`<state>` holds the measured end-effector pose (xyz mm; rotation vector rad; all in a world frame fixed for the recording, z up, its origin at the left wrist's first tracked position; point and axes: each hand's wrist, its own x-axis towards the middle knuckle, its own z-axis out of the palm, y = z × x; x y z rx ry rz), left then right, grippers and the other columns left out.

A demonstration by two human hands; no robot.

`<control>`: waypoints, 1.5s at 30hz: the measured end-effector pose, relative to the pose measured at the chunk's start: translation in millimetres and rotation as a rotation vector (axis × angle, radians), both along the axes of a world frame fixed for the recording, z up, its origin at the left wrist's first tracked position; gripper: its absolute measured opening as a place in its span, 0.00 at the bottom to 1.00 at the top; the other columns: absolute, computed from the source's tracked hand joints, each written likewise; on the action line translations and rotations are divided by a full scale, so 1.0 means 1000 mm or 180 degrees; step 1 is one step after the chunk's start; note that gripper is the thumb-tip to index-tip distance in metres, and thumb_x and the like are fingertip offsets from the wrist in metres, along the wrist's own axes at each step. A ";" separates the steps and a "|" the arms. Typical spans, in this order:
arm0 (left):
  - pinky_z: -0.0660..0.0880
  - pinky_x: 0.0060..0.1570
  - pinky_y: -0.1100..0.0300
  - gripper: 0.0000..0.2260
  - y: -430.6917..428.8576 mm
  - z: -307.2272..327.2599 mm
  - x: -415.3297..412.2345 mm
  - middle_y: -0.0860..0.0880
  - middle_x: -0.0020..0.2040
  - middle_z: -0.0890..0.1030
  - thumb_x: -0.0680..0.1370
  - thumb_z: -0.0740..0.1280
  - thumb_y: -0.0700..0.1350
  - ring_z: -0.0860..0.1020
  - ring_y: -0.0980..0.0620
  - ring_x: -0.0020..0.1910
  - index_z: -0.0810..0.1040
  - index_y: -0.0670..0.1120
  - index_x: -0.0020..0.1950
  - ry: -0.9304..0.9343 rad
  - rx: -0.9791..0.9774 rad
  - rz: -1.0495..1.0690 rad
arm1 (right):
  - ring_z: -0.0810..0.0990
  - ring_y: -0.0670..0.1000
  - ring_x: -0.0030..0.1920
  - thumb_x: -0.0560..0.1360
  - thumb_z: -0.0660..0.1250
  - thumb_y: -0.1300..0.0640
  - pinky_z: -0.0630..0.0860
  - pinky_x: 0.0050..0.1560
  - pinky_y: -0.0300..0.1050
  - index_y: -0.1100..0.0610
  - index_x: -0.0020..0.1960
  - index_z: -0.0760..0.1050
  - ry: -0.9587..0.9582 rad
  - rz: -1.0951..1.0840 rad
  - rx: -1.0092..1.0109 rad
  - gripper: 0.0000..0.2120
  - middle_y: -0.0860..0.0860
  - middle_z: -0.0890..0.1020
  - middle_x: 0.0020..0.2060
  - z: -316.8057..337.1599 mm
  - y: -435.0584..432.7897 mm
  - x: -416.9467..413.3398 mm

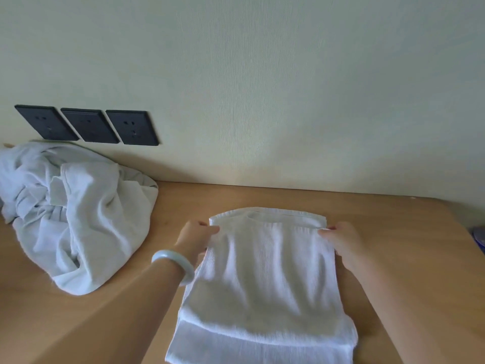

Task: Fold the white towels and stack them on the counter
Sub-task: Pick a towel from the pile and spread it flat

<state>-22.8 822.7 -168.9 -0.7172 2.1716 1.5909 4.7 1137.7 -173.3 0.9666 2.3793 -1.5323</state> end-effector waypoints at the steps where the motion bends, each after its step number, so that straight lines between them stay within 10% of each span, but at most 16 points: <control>1: 0.72 0.42 0.54 0.08 0.001 0.000 -0.010 0.43 0.38 0.73 0.73 0.73 0.40 0.72 0.47 0.38 0.74 0.41 0.40 -0.0053 0.0083 0.0019 | 0.58 0.50 0.28 0.72 0.66 0.69 0.54 0.32 0.43 0.56 0.31 0.62 -0.0041 0.0040 0.0062 0.18 0.52 0.61 0.27 -0.003 0.002 -0.008; 8: 0.80 0.48 0.53 0.08 -0.006 -0.007 -0.048 0.45 0.38 0.80 0.73 0.69 0.33 0.78 0.45 0.39 0.78 0.44 0.37 0.0042 -0.0555 -0.0169 | 0.77 0.50 0.39 0.72 0.68 0.70 0.70 0.40 0.38 0.58 0.44 0.79 0.0949 0.0383 0.0131 0.08 0.52 0.81 0.38 0.005 0.017 -0.031; 12: 0.72 0.37 0.60 0.08 -0.003 -0.009 -0.049 0.50 0.36 0.76 0.73 0.64 0.35 0.73 0.51 0.34 0.78 0.47 0.43 0.0165 -0.1002 -0.0626 | 0.76 0.47 0.42 0.71 0.71 0.68 0.69 0.39 0.37 0.56 0.49 0.78 0.0391 0.1071 0.0484 0.11 0.51 0.80 0.44 -0.005 0.027 -0.037; 17: 0.72 0.36 0.62 0.03 0.001 -0.009 -0.055 0.49 0.43 0.78 0.76 0.68 0.40 0.76 0.52 0.40 0.79 0.43 0.48 0.0486 -0.1370 -0.0924 | 0.74 0.51 0.37 0.68 0.71 0.69 0.66 0.35 0.41 0.59 0.38 0.77 0.0397 0.1171 0.1052 0.07 0.51 0.76 0.35 -0.008 0.024 -0.046; 23: 0.73 0.53 0.56 0.05 0.006 -0.004 -0.060 0.47 0.53 0.73 0.77 0.65 0.40 0.73 0.46 0.54 0.76 0.46 0.52 0.0850 -0.2563 -0.2379 | 0.71 0.50 0.46 0.68 0.73 0.67 0.62 0.44 0.40 0.48 0.32 0.68 0.0520 0.1899 0.1831 0.19 0.47 0.71 0.48 -0.013 0.025 -0.054; 31: 0.72 0.48 0.62 0.04 0.003 0.003 -0.065 0.51 0.54 0.71 0.76 0.67 0.41 0.75 0.51 0.48 0.76 0.51 0.46 0.0793 -0.2385 -0.3288 | 0.71 0.45 0.35 0.67 0.74 0.64 0.61 0.32 0.33 0.50 0.33 0.73 0.0358 0.2079 0.1778 0.13 0.45 0.75 0.35 -0.002 0.025 -0.054; 45: 0.73 0.37 0.63 0.05 -0.028 0.077 -0.028 0.48 0.45 0.81 0.79 0.66 0.42 0.80 0.53 0.36 0.76 0.50 0.44 0.1412 -0.2287 -0.2568 | 0.68 0.42 0.29 0.67 0.75 0.65 0.63 0.33 0.36 0.59 0.35 0.75 0.0708 0.1936 0.0836 0.09 0.46 0.74 0.29 0.079 0.023 0.010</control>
